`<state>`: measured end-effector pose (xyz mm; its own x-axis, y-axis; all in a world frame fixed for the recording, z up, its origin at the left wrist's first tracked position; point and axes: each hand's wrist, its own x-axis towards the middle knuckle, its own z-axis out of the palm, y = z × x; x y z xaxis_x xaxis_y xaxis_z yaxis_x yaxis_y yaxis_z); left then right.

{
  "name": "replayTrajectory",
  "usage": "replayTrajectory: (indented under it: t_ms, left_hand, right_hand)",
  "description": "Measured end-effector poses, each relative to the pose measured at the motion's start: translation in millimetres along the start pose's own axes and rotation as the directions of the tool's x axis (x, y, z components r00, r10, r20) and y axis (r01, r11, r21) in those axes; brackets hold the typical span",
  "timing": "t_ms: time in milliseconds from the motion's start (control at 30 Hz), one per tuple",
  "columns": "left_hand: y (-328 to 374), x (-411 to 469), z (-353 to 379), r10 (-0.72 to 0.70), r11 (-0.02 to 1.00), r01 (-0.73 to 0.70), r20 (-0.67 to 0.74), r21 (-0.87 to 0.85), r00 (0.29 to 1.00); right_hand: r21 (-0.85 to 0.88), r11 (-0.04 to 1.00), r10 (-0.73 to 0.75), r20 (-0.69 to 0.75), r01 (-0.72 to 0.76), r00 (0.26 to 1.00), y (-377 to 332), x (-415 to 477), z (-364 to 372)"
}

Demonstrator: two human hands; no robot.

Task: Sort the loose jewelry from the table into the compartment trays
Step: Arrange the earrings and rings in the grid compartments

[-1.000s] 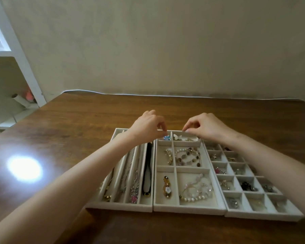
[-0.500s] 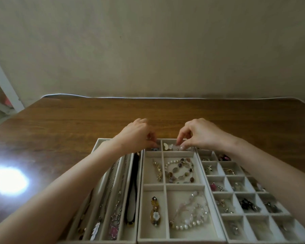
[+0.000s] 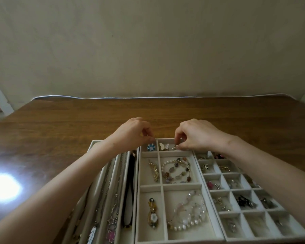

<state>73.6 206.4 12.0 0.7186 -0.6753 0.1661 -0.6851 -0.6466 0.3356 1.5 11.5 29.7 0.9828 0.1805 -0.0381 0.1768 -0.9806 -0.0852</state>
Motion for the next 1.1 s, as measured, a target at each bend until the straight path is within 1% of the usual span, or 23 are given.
replayTrajectory:
  t_ms: [67, 167, 267, 367, 433, 533, 600, 667, 733, 800, 833, 1000, 1100]
  left_hand:
    - [0, 0, 0, 0.004, 1.000, -0.004, -0.002, -0.009, 1.000]
    - [-1, -1, -1, 0.008, 1.000, -0.008, 0.033, 0.005, 0.999]
    - [-2, -1, 1, 0.012, 0.999, -0.015, 0.072, 0.042, 0.997]
    - [-1, -2, 4, 0.014, 0.997, -0.020, 0.087, 0.069, 0.996]
    - [0, -3, 3, 0.017, 0.997, -0.024, 0.084, 0.080, 0.996]
    - [1, -3, 1, 0.021, 0.991, -0.030, 0.067, 0.128, 0.998]
    - [0, -4, 0, 0.018, 0.988, -0.027, 0.059, 0.151, 0.998]
    - [0, -4, 0, 0.025, 0.988, -0.034, 0.059, 0.154, 0.998]
    - [0, -4, 0, 0.031, 0.988, -0.040, 0.059, 0.149, 0.998]
    - [1, -4, 1, 0.028, 0.991, -0.034, 0.054, 0.126, 0.998]
    - [1, -4, 2, 0.025, 0.993, -0.030, 0.049, 0.111, 0.998]
    - [4, -5, 2, 0.013, 0.997, -0.016, 0.042, 0.078, 0.999]
    - [6, -6, 2, 0.020, 0.996, -0.023, 0.034, 0.091, 0.999]
  right_hand:
    - [0.039, 0.999, 0.026, 0.019, -0.027, 0.999, 0, 2, -1]
    - [0.119, 0.990, 0.070, 0.016, -0.071, 0.997, -1, 2, -3]
    - [0.126, 0.989, 0.076, -0.016, -0.073, 0.997, -4, 2, -2]
    - [0.090, 0.994, 0.063, -0.061, -0.058, 0.996, -9, 0, -2]
    - [0.033, 0.999, 0.045, -0.103, -0.042, 0.994, -13, -1, 0]
    - [-0.053, 0.998, -0.025, -0.167, 0.017, 0.986, -17, -3, 5]
    - [-0.084, 0.995, -0.066, -0.177, 0.051, 0.982, -18, -3, 8]
    - [-0.028, 0.998, -0.056, -0.134, 0.053, 0.989, -15, -4, 6]
    - [0.097, 0.995, -0.016, -0.082, 0.024, 0.996, -12, -5, 0]
    - [0.177, 0.984, 0.024, -0.098, -0.007, 0.995, -8, -5, -6]
    - [0.184, 0.983, 0.040, -0.114, -0.018, 0.993, -5, -5, -7]
    - [0.064, 0.996, 0.063, -0.070, -0.058, 0.996, -3, -4, 0]
    - [0.023, 0.998, 0.058, -0.114, -0.056, 0.992, -6, -5, 2]
